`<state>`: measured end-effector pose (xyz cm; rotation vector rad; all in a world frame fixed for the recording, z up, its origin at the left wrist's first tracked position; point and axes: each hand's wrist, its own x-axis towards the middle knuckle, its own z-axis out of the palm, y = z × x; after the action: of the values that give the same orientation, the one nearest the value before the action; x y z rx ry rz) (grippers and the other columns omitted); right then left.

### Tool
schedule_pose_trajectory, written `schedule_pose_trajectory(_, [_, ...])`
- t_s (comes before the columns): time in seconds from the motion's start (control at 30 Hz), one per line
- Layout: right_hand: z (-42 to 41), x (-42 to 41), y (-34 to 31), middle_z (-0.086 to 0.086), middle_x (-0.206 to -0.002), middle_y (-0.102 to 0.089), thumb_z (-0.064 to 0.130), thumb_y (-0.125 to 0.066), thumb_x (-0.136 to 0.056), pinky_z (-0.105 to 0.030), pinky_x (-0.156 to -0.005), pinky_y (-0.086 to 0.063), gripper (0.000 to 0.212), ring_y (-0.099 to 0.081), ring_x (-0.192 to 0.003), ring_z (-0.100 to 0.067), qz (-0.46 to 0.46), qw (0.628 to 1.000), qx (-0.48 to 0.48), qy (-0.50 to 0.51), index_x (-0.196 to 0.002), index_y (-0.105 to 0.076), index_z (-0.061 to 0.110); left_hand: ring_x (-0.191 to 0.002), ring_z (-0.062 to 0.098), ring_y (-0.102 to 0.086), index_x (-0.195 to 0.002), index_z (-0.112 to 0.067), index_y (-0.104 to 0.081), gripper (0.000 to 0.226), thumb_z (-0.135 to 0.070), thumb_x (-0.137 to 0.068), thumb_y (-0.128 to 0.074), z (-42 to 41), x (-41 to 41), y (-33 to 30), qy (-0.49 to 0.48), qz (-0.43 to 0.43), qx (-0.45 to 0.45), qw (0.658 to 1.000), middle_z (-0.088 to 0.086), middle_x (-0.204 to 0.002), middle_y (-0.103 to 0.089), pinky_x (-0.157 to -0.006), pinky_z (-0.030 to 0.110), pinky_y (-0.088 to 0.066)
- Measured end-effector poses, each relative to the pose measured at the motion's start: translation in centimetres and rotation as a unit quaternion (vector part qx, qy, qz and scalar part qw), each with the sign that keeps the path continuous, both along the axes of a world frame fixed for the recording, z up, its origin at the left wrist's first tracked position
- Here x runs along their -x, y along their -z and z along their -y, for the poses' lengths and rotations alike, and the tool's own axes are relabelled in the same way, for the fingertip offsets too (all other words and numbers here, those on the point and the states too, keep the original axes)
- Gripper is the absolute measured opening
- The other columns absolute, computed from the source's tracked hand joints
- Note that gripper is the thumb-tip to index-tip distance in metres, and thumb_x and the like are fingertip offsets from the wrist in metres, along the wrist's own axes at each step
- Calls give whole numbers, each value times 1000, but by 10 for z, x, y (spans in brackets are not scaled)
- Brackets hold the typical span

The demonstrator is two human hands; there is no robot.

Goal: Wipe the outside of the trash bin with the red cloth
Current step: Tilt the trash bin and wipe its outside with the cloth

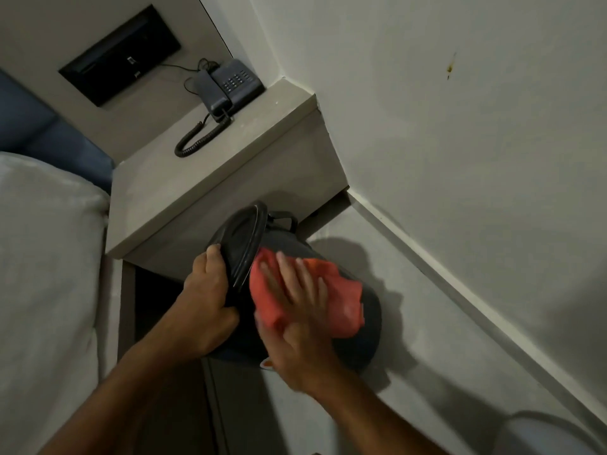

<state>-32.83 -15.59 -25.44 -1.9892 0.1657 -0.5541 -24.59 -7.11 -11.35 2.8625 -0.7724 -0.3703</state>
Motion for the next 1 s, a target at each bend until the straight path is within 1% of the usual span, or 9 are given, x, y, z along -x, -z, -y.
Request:
schedule_pose_trajectory(0.1, [28,23,63,3,-172,-8,69,-18,-99,-53,-123,-10,68,-4,-157,-21,-49,997,47,30,-160,0,46,-118,25,-41,-150,-26,-2,102,-17,-78,-73,-14,-6,-6,-18,-37,13,999,10,-147,-27,-90,39,-49])
schedule_pose_trajectory(0.27, [107,-39,62,-16,-142,-58,77,-26,-93,-54,-109,-42,80,-55,-127,-36,-369,894,-242,74,-142,-53,20,-123,31,-39,-148,-28,-6,99,-15,-76,-72,-17,-2,-9,-32,-52,19,998,6,-141,-30,-99,54,-47])
schedule_pose_trajectory(0.43, [65,-77,-10,-2,-115,-70,72,-33,-94,-37,-91,-45,63,-65,-106,-21,-149,970,-171,91,-124,-64,26,-132,35,-33,-151,-23,0,105,-21,-75,-73,5,-5,-5,-31,-34,-17,999,12,-152,-22,-104,56,-43])
schedule_pose_trajectory(0.53, [-24,-29,-5,-4,-166,-32,64,-32,-97,-56,-120,-16,74,-28,-152,-28,-67,989,25,130,-161,-22,29,-132,38,-33,-151,-19,4,109,-19,-74,-74,9,-10,-6,-58,-47,-29,997,13,-152,-19,-103,54,-44])
schedule_pose_trajectory(0.6, [-67,8,28,-6,-172,-14,58,-30,-100,-66,-118,-10,68,-12,-156,-38,-29,985,130,112,-162,-22,30,-135,38,-29,-151,-17,10,111,-16,-76,-72,7,-11,-8,-69,-61,-36,995,12,-156,-13,-106,52,-42])
schedule_pose_trajectory(0.73, [-74,50,87,-11,-162,-37,45,-41,-99,-63,-109,-27,51,-11,-156,-37,-1,960,240,146,-149,-40,35,-133,36,-32,-151,-20,12,109,-13,-79,-70,-5,-7,-8,-74,-65,-28,995,11,-156,-13,-100,47,-48])
schedule_pose_trajectory(0.8, [-49,42,79,-21,-158,-42,49,-30,-101,-64,-111,-33,59,-26,-151,-42,-139,954,106,243,-154,-35,23,-131,34,-34,-151,-25,8,110,-13,-78,-73,-10,-2,-8,-63,-63,-11,996,9,-154,-17,-99,48,-49])
schedule_pose_trajectory(0.87, [5,11,45,-18,-149,-52,61,-21,-94,-59,-112,-38,75,-48,-136,-39,-324,878,-148,320,-153,-39,18,-132,32,-33,-151,-27,5,111,-15,-75,-75,-13,4,-6,-48,-54,-11,997,9,-153,-18,-102,53,-46])
schedule_pose_trajectory(1.0, [101,-69,-12,-16,-122,-65,48,-35,-99,-44,-106,-44,57,-59,-113,-33,-372,829,-397,126,-135,-60,11,-141,32,-23,-151,-26,8,113,-19,-75,-75,-5,16,-3,-23,-34,-25,999,6,-158,-12,-111,59,-34])
